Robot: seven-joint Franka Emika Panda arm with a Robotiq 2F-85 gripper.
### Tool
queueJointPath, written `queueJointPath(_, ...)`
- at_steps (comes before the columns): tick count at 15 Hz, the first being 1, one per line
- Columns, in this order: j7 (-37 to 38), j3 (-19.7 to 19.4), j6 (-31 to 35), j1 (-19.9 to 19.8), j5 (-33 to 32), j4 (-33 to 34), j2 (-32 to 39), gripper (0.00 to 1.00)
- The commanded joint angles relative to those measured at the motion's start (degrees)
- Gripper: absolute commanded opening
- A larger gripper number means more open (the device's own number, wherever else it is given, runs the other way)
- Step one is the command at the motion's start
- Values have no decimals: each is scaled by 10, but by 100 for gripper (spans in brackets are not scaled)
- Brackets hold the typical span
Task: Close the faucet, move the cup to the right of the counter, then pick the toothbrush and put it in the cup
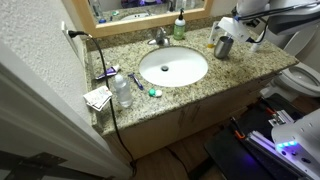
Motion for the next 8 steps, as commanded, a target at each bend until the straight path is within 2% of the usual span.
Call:
queueJointPath(1,34,-7,-37,26,-14,42,60,2)
queueJointPath(8,64,-15,-93,43,-12,71,129,2)
